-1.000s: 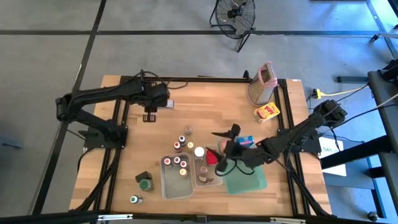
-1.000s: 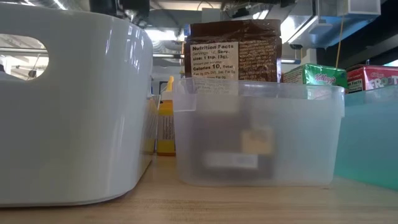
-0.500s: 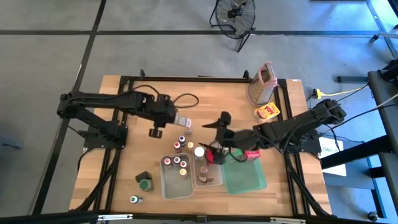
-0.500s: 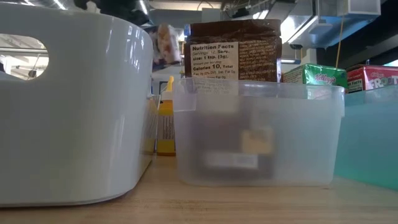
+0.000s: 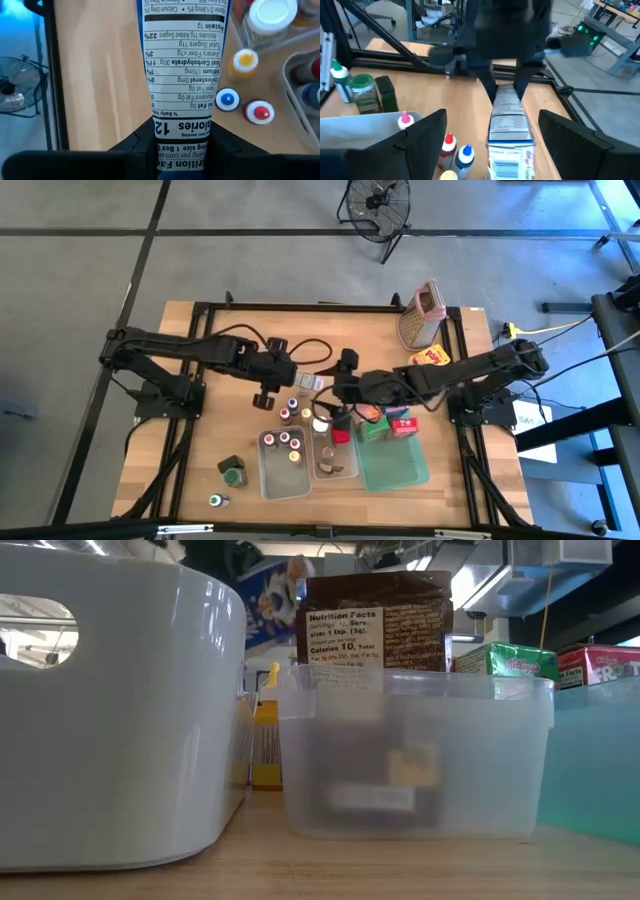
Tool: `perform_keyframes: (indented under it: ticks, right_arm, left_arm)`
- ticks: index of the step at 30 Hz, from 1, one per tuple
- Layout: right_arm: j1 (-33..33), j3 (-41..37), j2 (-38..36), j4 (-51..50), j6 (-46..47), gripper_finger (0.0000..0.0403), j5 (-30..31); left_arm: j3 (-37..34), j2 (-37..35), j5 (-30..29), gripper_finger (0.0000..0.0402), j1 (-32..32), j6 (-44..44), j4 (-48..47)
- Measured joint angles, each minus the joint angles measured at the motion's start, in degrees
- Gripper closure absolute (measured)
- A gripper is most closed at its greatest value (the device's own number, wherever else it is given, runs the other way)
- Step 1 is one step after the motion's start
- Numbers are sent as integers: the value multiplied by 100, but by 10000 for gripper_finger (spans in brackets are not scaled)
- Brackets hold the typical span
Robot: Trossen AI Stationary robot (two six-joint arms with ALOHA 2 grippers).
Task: Pick & Place Kitchen Items
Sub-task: Put the blue cereal box into the blue bin
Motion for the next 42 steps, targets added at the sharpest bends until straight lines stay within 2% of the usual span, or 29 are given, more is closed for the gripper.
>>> perform_keyframes:
  ticks: [9,14,21,31,42]
  right_arm:
    - [-354,0,137,202,-171,84,-205]
    - [-478,0,191,213,-173,84,-350]
    - [-542,-1,417,302,-211,84,-473]
    - [-686,4,600,188,-51,84,-764]
    - [-719,3,723,92,10,84,-765]
  left_arm:
    - [168,16,18,301,2,-230,-7]
    - [165,248,19,301,13,-200,41]
    - [165,497,2,301,13,24,162]
    - [394,506,4,301,13,136,167]
    - [587,512,172,301,13,135,144]
